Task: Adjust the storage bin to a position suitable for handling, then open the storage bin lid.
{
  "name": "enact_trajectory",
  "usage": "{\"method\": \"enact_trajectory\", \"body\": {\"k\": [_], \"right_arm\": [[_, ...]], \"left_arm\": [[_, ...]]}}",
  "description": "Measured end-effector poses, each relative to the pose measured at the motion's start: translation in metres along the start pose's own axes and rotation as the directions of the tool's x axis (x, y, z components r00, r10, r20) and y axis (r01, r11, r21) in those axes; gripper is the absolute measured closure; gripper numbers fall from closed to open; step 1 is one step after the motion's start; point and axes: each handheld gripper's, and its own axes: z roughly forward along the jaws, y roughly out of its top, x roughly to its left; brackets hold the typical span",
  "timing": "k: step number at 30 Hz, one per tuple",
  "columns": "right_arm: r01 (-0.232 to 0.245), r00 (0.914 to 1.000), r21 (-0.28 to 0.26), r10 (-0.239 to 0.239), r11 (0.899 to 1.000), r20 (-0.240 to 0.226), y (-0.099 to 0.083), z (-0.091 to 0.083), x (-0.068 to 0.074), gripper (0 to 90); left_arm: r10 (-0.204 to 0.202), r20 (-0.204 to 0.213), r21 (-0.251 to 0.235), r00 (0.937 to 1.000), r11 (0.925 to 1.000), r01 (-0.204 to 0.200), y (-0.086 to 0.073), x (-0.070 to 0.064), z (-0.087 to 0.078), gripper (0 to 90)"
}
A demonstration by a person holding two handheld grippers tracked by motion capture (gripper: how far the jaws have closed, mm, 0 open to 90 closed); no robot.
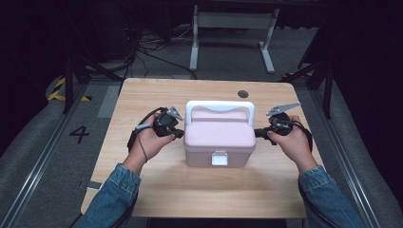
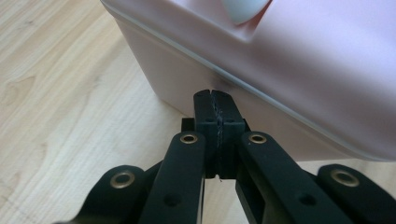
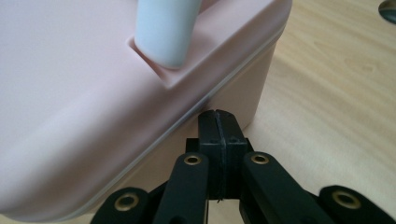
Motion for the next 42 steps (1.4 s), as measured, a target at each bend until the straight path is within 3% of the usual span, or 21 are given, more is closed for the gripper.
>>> {"method": "enact_trajectory", "body": {"k": [3,10,14,20,23,25,27,30,32,36,38,42], "right_arm": [[0.015,0.9999,0.010,-0.015,1.000,0.004,-0.012,-0.011,0.010,90.0],[0.012,0.9997,0.007,-0.013,1.000,0.022,-0.032,-0.026,0.025,90.0],[0.009,0.9996,0.008,-0.009,1.000,0.027,-0.043,-0.035,0.030,90.0],[0.002,0.9990,0.014,-0.003,1.000,0.046,-0.051,-0.043,0.033,90.0],[0.007,0.9990,0.010,-0.007,1.000,0.044,-0.052,-0.044,0.032,89.7],[0.015,0.9968,0.005,-0.015,1.000,0.079,-0.052,-0.048,0.032,86.5],[0.013,0.9927,0.022,-0.015,1.000,0.119,-0.052,-0.055,0.030,84.0],[-0.025,0.9914,0.029,0.021,0.999,0.129,-0.056,-0.066,0.024,75.3],[-0.042,0.9894,0.015,0.039,0.999,0.140,-0.059,-0.072,0.021,69.2],[-0.068,0.9850,-0.007,0.068,0.998,0.158,-0.066,-0.082,0.019,64.3],[-0.076,0.9832,-0.020,0.078,0.997,0.165,-0.068,-0.087,0.019,63.3],[-0.083,0.9834,-0.029,0.087,0.996,0.159,-0.071,-0.094,0.019,61.6]], "left_arm": [[0.010,0.034,-0.007,0.9994,0.9999,-0.010,-0.003,-0.009,-0.001,90.0],[0.046,0.053,-0.026,0.9975,0.9987,-0.044,-0.011,-0.033,-0.003,90.0],[0.107,0.035,0.010,0.9936,0.9941,-0.108,-0.006,-0.049,-0.004,90.0],[0.124,0.038,0.019,0.9916,0.9920,-0.124,-0.003,-0.058,-0.003,89.6],[0.138,0.000,0.028,0.9904,0.9900,-0.138,-0.001,-0.060,-0.005,79.6],[0.134,0.011,0.014,0.9910,0.9909,-0.134,-0.002,-0.059,-0.009,75.4],[0.103,0.018,-0.001,0.9945,0.9947,-0.103,-0.003,-0.056,-0.015,66.6],[0.068,-0.004,0.025,0.9977,0.9974,-0.067,-0.004,-0.054,-0.023,50.2],[0.057,-0.035,0.011,0.9977,0.9983,-0.057,-0.004,-0.054,-0.031,42.8],[0.014,-0.079,-0.059,0.9968,0.9981,-0.019,-0.002,-0.052,-0.048,35.9],[-0.001,-0.075,-0.079,0.9972,0.9968,-0.005,-0.001,-0.052,-0.055,34.0],[0.018,-0.040,-0.097,0.9990,0.9951,-0.022,0.005,-0.053,-0.071,30.6]]}}
